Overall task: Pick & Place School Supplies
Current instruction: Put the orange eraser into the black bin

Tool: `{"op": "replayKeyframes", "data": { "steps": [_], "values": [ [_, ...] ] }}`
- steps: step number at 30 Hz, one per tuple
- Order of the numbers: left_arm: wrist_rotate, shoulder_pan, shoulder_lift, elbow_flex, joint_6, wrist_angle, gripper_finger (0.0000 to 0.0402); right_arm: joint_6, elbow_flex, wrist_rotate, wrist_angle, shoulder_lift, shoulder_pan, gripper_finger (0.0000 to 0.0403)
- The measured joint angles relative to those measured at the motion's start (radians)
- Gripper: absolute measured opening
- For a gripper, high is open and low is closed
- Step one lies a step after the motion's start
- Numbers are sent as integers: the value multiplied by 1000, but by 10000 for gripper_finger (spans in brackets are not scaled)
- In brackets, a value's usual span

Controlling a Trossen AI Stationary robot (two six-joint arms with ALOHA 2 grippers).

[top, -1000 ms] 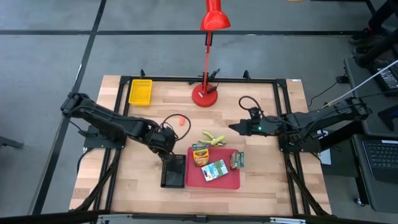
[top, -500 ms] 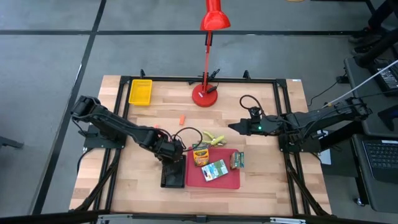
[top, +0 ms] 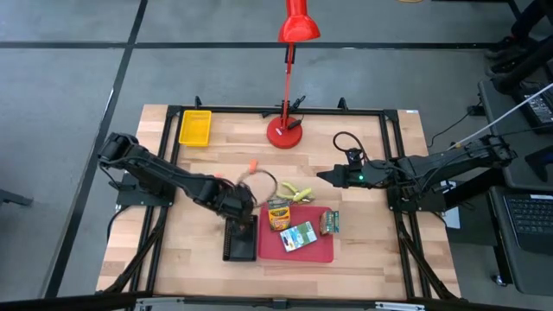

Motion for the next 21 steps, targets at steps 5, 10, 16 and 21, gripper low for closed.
{"op": "replayKeyframes", "data": {
  "steps": [5, 10, 16, 21],
  "values": [
    [-55, 129, -28, 0, -511, -251, 200, -3, 0, 9, 3, 0, 0, 41],
    [-84, 205, -33, 0, -790, -291, 188, -27, 0, 34, 12, 0, 0, 41],
    [-100, 250, 10, 0, -865, -252, 188, -50, 0, 44, 30, 0, 0, 41],
    [-13, 283, 52, -84, -865, -97, 189, -75, 0, 56, 62, 0, 0, 41]
  ]
}}
